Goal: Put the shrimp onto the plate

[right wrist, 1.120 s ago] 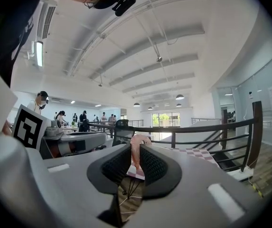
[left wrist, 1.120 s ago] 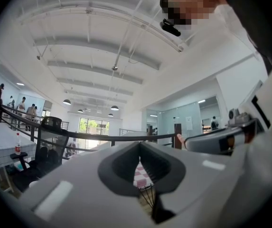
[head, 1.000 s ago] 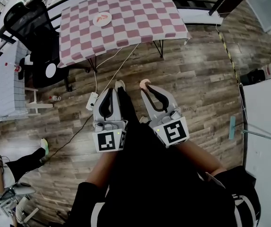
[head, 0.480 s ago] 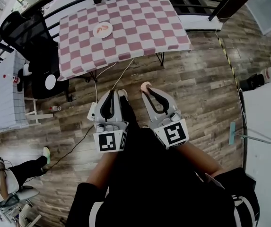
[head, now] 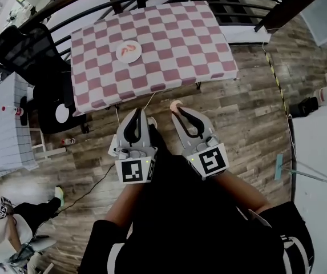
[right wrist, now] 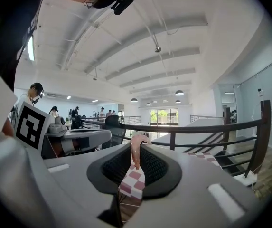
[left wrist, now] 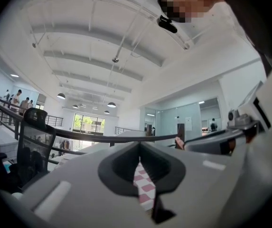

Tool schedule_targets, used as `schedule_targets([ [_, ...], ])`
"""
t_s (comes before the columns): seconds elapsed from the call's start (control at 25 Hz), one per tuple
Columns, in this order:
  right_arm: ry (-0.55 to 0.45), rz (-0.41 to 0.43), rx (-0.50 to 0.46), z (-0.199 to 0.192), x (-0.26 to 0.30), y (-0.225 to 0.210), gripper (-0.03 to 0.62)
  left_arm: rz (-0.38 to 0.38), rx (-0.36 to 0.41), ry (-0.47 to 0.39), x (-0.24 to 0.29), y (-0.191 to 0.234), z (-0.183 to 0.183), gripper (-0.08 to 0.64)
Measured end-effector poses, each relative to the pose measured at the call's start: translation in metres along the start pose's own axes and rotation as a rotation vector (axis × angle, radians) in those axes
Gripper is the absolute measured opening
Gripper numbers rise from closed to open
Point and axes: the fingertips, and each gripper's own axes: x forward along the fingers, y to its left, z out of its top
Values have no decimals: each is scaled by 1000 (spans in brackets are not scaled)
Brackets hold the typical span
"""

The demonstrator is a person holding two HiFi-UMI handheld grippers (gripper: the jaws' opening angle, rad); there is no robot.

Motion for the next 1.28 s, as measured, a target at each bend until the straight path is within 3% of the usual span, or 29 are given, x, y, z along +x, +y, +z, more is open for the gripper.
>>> schedule_targets([
  [0.32,19,41,-18,24,93,-8,54,-6,-31,56,62,61,-11,9],
  [0.64,56,52,-33,33,177,-10,54,-13,-63,40,115,120,-13,9],
  [0.8,102,48,-24,27,207,-15,54,-31,-94,83,136,138,-28,9],
  [1.28,132,57,-44,30,274,-16,54,-24,-149,95,171,192,-43,9],
])
